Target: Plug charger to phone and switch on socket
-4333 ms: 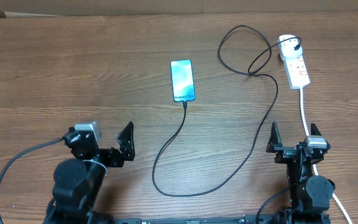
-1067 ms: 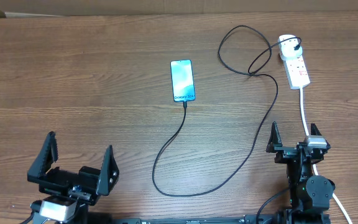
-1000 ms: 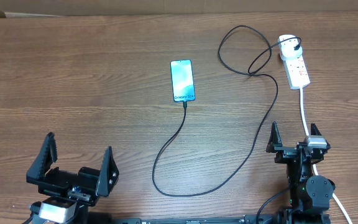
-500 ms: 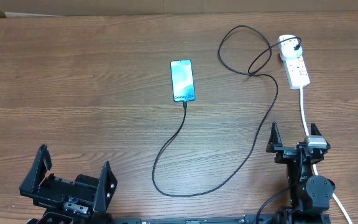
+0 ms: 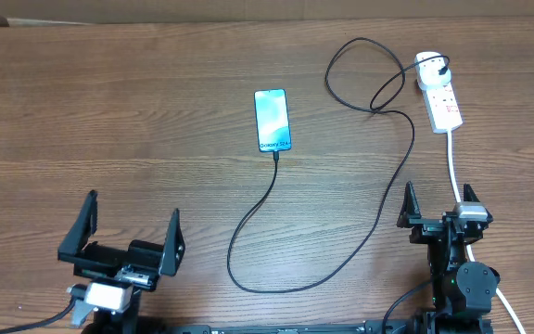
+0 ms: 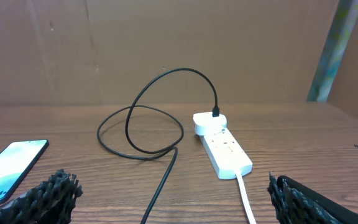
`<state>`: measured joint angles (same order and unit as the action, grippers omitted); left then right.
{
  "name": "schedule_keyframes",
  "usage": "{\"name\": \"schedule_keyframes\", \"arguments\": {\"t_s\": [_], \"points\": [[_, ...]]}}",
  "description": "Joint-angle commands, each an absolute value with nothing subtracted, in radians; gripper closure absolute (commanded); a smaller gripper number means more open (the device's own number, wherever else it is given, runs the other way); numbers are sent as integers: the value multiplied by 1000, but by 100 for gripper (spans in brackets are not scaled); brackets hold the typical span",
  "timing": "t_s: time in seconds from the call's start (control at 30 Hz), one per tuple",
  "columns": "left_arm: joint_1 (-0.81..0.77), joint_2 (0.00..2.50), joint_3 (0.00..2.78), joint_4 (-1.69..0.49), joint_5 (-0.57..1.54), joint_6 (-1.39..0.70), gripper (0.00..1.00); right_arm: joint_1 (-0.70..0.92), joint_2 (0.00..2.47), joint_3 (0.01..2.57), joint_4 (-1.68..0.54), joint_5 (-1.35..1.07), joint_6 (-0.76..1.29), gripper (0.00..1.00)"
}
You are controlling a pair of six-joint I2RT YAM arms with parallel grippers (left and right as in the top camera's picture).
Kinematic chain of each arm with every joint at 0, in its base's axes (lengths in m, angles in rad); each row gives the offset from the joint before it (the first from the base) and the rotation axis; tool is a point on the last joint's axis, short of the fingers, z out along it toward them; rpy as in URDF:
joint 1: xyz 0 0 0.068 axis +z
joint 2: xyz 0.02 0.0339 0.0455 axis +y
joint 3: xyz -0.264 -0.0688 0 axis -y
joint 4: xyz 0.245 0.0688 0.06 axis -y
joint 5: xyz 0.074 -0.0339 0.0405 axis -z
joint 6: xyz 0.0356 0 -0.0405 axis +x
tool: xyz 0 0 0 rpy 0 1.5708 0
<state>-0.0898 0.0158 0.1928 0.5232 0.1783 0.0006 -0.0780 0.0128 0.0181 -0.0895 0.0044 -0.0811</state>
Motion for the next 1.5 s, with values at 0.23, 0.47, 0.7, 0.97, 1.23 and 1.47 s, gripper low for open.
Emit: {"name": "schedule_keyframes", "arguments": {"t_s": [0.23, 0.47, 0.7, 0.97, 1.23, 1.47], "points": [[-83, 3, 95, 528, 74, 19, 0, -80, 3, 8, -84, 6, -76, 0], [-83, 3, 39, 527, 70, 19, 0, -80, 3, 8, -84, 6, -76, 0], [-83, 3, 4, 478, 20, -39, 0, -80, 3, 8, -84, 6, -76, 0], [-83, 3, 4, 356, -63, -105, 0, -80, 3, 8, -84, 6, -76, 0], [-83, 3, 4, 162, -64, -123, 0, -80, 3, 8, -84, 6, -76, 0], [-83, 3, 4, -4, -94, -196, 0, -80, 3, 8, -84, 6, -76, 0]]}}
